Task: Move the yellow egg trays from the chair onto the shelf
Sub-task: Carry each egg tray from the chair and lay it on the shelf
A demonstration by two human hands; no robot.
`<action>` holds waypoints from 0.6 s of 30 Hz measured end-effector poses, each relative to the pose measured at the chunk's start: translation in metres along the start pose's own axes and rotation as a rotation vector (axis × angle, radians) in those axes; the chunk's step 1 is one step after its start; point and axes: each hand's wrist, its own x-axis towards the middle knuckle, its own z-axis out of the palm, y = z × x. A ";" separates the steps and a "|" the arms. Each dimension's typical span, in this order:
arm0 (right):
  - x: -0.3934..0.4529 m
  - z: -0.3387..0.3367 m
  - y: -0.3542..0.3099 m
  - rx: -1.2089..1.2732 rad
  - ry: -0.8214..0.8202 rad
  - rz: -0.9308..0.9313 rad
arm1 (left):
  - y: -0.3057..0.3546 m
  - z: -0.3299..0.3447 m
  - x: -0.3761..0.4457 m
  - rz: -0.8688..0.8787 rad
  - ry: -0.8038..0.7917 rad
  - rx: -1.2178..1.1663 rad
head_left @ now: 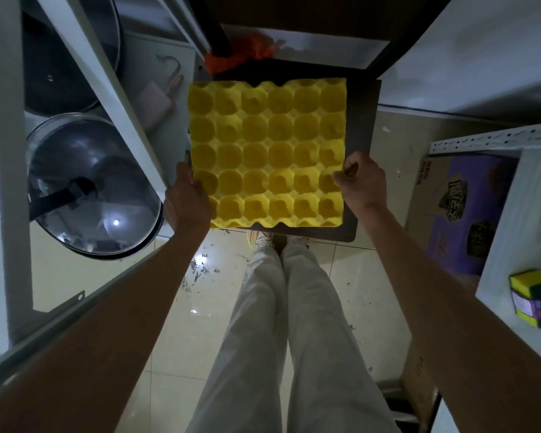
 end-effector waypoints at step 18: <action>-0.215 -0.120 0.040 0.530 0.520 0.274 | 0.108 -0.098 -0.102 0.569 -0.191 -0.285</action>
